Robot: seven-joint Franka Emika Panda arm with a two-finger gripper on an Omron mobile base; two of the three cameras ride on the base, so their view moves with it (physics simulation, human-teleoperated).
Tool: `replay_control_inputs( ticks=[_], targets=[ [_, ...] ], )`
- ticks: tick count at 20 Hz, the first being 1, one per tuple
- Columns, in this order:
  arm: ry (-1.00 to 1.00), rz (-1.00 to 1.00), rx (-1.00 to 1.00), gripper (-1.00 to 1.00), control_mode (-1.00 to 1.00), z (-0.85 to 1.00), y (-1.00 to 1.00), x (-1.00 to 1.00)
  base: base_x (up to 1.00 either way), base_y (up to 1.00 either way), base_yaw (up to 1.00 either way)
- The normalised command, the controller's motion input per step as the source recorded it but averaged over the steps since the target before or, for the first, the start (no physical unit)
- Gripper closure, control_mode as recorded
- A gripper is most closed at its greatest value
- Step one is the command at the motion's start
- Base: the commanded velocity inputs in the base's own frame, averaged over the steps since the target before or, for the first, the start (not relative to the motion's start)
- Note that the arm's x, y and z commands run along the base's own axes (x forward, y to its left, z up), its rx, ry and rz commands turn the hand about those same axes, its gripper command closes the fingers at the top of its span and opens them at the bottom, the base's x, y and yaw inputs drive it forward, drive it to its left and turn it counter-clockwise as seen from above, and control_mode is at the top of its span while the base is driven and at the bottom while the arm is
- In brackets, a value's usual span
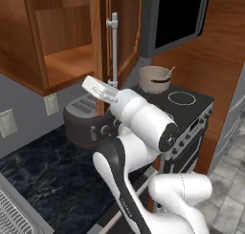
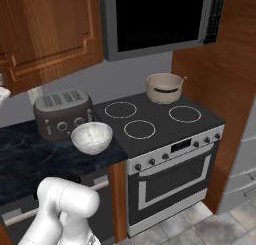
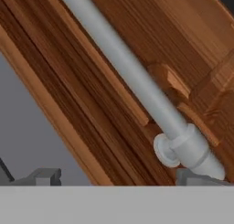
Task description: Open the cabinet and move the ladle to the pot. Then close the cabinet.
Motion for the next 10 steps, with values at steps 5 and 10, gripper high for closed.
replay_control_inputs(
  ticks=[5,10],
  targets=[
    [-0.37,-0.04,0.00,-1.00,-1.00,0.00,0.96,1.00,0.00,0.00,0.00],
    [-0.30,-0.09,-0.05,-1.00,-1.00,0.01,0.73,1.00,0.00,0.00,0.00]
  ],
)
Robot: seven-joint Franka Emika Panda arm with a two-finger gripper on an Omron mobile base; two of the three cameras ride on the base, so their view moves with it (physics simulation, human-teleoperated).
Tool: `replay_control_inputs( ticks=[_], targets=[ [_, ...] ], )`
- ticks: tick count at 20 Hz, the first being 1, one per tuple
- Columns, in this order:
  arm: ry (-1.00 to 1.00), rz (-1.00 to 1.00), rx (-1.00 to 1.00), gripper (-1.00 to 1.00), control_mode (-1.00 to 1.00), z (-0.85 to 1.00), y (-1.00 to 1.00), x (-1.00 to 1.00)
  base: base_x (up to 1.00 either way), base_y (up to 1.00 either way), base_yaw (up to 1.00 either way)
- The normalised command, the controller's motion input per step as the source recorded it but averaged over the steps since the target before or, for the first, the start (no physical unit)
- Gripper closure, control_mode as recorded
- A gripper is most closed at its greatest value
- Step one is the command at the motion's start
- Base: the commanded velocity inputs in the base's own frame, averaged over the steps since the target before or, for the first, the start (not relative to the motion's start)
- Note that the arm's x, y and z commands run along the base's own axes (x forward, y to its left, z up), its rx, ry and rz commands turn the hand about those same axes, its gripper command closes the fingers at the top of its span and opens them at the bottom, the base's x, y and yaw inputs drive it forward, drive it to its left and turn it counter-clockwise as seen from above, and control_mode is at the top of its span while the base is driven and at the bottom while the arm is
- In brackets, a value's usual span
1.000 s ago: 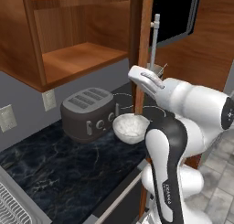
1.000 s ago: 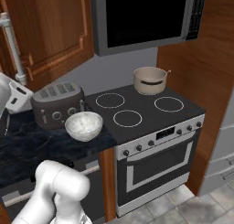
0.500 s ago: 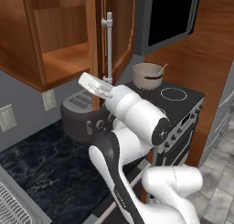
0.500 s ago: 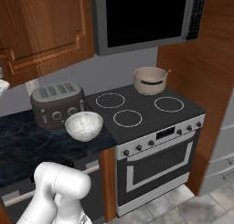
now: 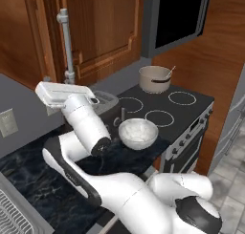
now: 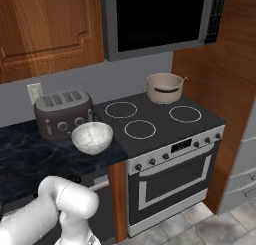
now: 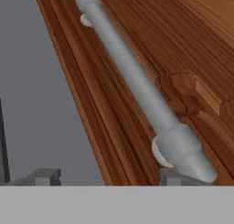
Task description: Open the cabinet and move the ladle to the pot. Then close the cabinet.
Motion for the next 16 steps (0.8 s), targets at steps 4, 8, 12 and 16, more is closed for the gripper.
replay_control_inputs(
  ticks=[4,8,12,16],
  targets=[
    [-0.22,-0.10,-0.07,-1.00,-1.00,0.05,0.51,1.00,0.00,0.00,0.00],
    [-0.19,-0.11,-0.09,-1.00,-1.00,0.05,0.55,1.00,0.00,0.00,0.00],
    [-0.15,-0.13,-0.11,-1.00,-1.00,0.09,0.64,1.00,0.00,0.00,0.00],
    [-0.11,-0.15,-0.11,-1.00,-1.00,0.18,0.57,1.00,0.00,0.00,0.00]
  ],
)
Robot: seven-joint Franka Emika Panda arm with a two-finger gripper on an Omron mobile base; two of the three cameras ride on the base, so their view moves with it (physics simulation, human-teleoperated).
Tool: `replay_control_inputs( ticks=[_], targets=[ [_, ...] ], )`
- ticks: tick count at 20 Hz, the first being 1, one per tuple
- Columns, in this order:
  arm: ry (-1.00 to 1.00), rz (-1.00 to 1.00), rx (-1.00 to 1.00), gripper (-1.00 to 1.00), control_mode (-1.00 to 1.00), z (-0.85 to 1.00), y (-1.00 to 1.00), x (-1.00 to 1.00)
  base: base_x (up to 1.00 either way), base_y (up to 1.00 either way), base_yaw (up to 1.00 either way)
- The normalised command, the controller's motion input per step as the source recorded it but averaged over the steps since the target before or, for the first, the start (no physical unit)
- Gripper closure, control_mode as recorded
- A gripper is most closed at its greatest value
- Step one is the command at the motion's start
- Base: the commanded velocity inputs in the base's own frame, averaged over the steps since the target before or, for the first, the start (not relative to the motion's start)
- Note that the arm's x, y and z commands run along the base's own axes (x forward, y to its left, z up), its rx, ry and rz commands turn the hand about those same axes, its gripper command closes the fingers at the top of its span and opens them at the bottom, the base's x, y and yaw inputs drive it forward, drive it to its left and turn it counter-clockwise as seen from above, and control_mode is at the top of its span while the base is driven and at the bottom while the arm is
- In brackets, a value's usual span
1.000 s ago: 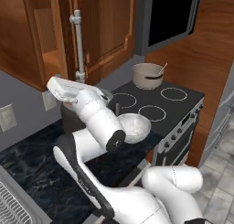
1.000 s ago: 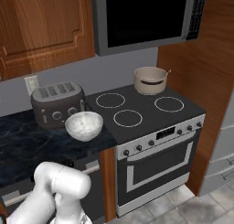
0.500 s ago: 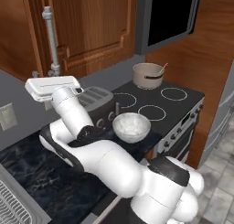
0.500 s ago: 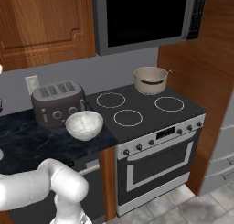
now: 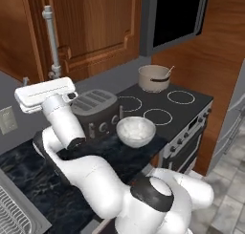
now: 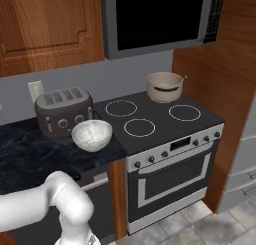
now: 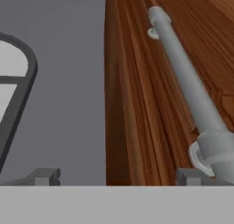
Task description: Open the cabinet and move the ladle to the pot. Then close the cabinet.
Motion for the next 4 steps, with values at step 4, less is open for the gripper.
replay_control_inputs(
  ticks=[4],
  targets=[
    [0.00,-0.15,-0.02,-1.00,-1.00,0.21,0.26,1.00,0.00,0.00,0.00]
  ],
)
